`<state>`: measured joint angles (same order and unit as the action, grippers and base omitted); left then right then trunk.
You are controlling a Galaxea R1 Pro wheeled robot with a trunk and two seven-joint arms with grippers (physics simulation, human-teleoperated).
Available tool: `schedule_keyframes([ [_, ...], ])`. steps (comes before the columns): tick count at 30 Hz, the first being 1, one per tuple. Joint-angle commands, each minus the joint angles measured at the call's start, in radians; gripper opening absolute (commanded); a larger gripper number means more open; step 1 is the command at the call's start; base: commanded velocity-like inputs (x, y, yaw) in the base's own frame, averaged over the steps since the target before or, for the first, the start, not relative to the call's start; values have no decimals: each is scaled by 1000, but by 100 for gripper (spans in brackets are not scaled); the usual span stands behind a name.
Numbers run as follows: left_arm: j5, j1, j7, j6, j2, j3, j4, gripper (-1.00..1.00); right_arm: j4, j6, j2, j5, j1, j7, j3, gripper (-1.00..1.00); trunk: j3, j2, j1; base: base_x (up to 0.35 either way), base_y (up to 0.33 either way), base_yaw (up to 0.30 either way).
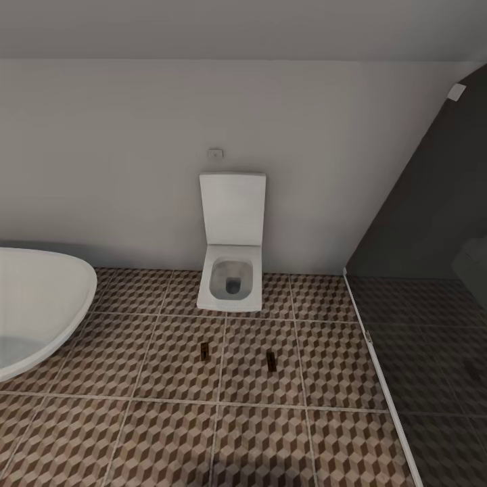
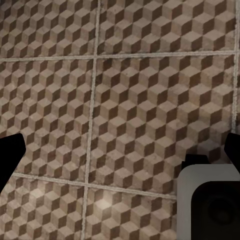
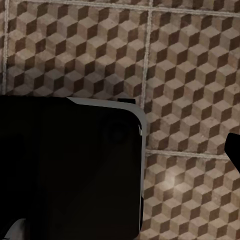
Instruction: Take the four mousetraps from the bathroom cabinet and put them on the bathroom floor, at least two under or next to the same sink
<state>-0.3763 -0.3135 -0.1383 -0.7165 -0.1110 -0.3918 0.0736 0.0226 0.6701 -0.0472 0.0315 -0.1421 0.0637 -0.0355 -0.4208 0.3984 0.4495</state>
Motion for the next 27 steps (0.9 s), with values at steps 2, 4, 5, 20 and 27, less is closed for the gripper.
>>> schedule_keyframes([
  [2,-3,-1,-4,-4,1,-9,3,100,-1,3,0,4,-1,4,-3,100,-1,2,0,0,0,0],
  [4,-3,-1,-4,-4,1,-9,3,100,-1,3,0,4,-1,4,-3,100,-1,2,0,0,0,0],
  [5,-3,-1,-4,-4,1,-9,3,100,-1,3,0,4,-1,4,-3,100,-1,2,0,0,0,0],
  [20,-3,-1,-4,-4,1,-9,3,100,-1,3,0,4,-1,4,-3,100,-1,2,0,0,0,0],
  [27,-3,-1,-4,-4,1,-9,3,100,-1,3,0,4,-1,4,-3,100,-1,2,0,0,0,0],
])
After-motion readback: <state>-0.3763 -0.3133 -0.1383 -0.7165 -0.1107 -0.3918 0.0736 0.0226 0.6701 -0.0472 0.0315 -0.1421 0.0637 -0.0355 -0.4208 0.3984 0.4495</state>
